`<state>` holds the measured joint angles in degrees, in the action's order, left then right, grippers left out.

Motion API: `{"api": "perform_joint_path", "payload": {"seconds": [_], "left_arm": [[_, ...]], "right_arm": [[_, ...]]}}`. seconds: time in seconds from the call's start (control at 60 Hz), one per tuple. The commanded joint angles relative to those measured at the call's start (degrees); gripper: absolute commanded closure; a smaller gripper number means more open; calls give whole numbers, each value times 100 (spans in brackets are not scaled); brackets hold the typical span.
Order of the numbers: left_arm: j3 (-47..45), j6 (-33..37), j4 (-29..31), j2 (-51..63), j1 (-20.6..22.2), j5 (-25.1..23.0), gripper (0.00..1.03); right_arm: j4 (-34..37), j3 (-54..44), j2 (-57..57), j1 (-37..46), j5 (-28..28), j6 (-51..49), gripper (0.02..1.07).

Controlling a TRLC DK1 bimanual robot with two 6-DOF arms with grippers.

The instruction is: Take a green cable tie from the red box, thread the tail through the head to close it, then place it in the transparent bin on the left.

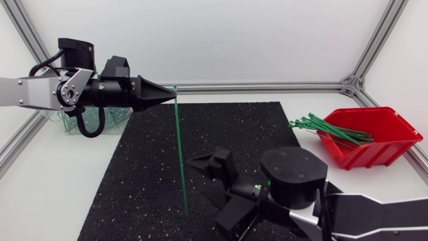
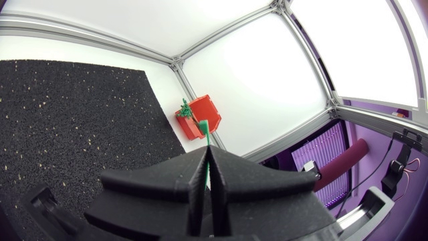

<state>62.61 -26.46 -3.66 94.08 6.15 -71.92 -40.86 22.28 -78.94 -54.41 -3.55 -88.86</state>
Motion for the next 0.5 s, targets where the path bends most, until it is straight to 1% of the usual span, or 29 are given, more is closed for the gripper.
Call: {"api": "perform_joint_path", "payload": {"seconds": [0.0,0.033,0.1,0.167,0.217,0.283,0.333,0.417,0.483], "left_arm": [[-153,115,-12,-162,-26,-6,100],[-161,115,-12,-162,-26,-6,100],[-161,115,-12,-171,-18,-6,100],[-153,115,-3,-171,-9,3,100],[-144,106,-3,-180,0,3,100],[-117,97,23,-180,9,3,100],[-117,71,23,-180,0,-6,100],[-126,-9,50,-233,0,-6,100],[-161,-26,129,-303,18,-6,100]], "right_arm": [[-405,-268,-96,-8,-269,-378,5],[-502,-286,-131,18,-348,-430,5],[-405,-286,-210,71,-497,-466,5],[-431,-260,-482,18,-163,-439,5],[-440,-295,-518,18,-172,-483,5],[-572,-444,-509,1,-462,-430,5],[-607,-541,-447,18,-779,-589,5],[-493,-514,-412,-8,-858,-641,5],[-563,-488,-570,-8,-893,-844,5]]}}
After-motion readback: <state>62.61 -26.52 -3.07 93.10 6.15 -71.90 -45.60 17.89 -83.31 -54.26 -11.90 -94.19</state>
